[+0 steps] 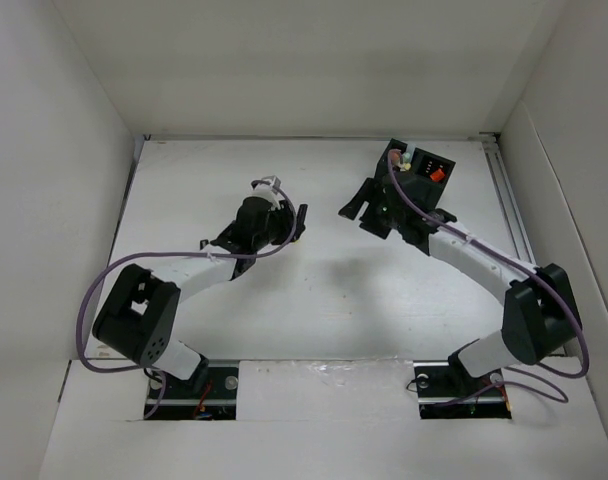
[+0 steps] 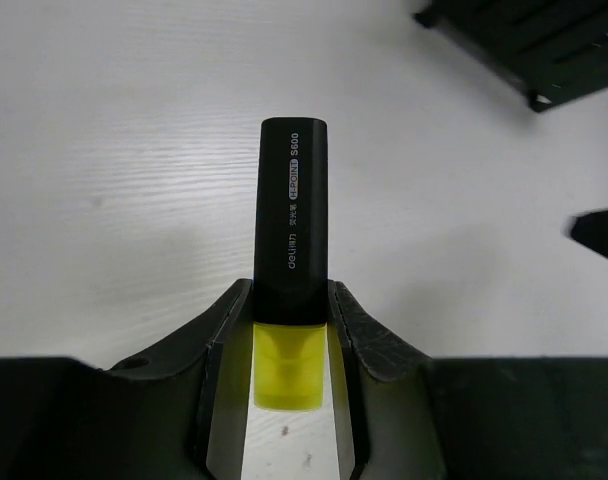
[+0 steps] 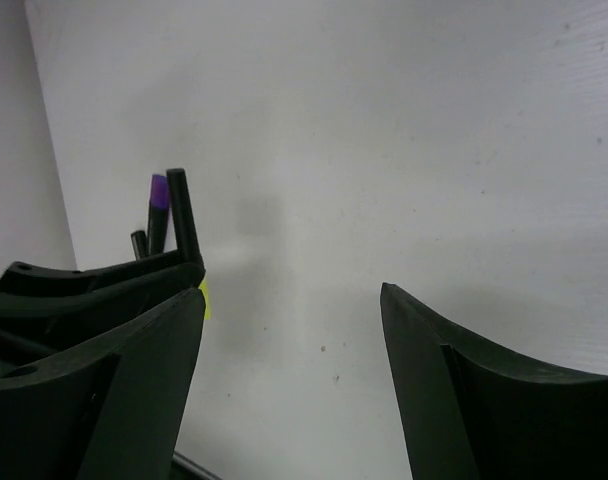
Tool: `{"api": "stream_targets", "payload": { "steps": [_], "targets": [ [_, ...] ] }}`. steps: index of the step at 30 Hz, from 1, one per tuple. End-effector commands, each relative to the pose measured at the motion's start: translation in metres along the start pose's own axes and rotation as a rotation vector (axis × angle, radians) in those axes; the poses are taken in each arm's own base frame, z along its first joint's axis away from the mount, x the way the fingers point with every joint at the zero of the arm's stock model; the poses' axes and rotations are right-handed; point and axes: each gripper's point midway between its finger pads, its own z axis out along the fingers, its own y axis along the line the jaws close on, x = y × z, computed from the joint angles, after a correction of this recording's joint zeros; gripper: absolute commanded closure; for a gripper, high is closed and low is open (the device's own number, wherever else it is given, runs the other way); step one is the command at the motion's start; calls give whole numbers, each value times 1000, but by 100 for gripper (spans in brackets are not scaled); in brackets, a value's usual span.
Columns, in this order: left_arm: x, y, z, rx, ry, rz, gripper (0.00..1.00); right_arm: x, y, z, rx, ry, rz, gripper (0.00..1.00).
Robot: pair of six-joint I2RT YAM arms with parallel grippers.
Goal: Sort the stationery into containers
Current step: Pick up the pen from the center of the board, then place the pen in the storage box.
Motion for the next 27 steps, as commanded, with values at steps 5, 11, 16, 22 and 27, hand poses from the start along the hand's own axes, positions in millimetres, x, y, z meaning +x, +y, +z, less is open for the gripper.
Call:
{"api": "stream_targets", "payload": {
  "steps": [5, 11, 16, 22, 27],
  "targets": [
    [-2, -74, -17, 389, 14, 96, 100, 9, 45, 10, -167, 57, -19, 23],
    [1, -89, -18, 419, 24, 131, 100, 10, 59, 16, -207, 68, -18, 23],
    [9, -90, -18, 435, 57, 131, 100, 20, 59, 31, -224, 117, -11, 38],
    [4, -90, -20, 428, 38, 132, 100, 26, 54, 40, -208, 141, 1, 64],
    [4, -91, -20, 431, 40, 132, 100, 27, 56, 41, -214, 149, 0, 83]
  ]
}}
